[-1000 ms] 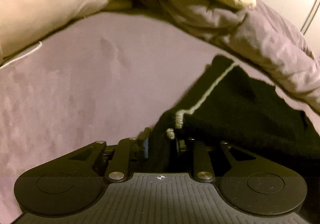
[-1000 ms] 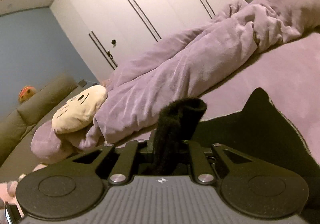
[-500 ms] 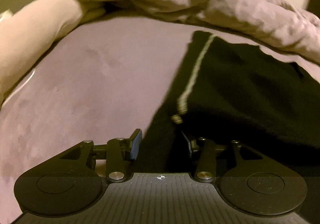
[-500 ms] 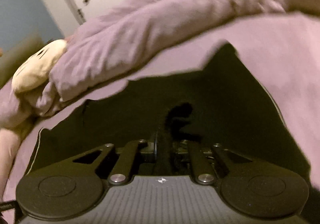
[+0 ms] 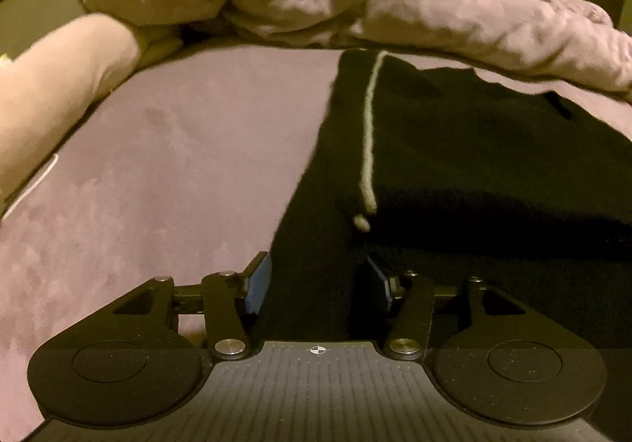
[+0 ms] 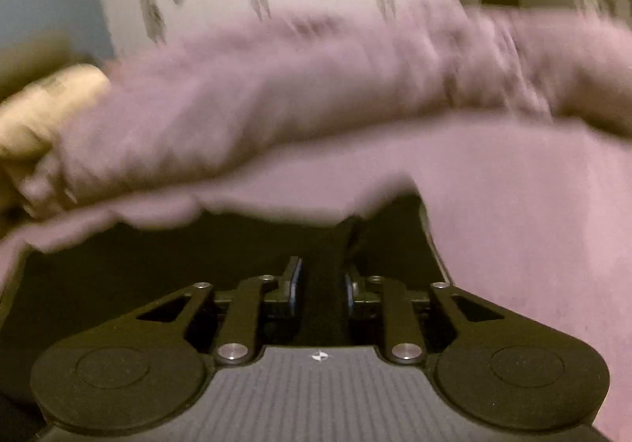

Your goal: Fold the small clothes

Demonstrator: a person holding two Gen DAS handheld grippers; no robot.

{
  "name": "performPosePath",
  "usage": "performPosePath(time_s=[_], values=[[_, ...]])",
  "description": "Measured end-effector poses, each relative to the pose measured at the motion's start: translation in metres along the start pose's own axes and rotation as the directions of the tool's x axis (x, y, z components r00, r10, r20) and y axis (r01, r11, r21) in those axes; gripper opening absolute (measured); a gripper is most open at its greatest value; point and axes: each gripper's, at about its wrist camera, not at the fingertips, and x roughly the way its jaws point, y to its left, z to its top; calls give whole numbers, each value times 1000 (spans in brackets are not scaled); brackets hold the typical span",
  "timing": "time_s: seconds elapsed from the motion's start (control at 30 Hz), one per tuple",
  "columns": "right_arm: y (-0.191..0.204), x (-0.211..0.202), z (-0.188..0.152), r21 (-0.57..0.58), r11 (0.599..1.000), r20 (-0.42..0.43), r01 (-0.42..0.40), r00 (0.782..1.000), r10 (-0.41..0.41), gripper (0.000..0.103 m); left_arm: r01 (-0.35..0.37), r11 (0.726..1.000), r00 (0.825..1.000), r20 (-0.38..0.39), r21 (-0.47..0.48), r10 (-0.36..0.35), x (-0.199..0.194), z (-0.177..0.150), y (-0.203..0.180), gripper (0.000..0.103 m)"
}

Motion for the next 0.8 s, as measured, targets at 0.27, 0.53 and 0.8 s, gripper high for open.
performPosePath(time_s=[0.27, 0.53, 0.8], values=[[-12, -46, -35, 83, 991, 73, -105, 992, 99, 18, 45, 997, 999, -8, -58, -45, -36, -25, 18, 65], [-3, -47, -29, -2, 994, 14, 105, 994, -105, 8, 3, 999, 998, -67, -52, -7, -50, -51, 30, 75], [-31, -170, -93, 111, 991, 6, -74, 997, 73, 21, 9, 986, 995, -92, -169, -25, -83, -89, 56, 83]])
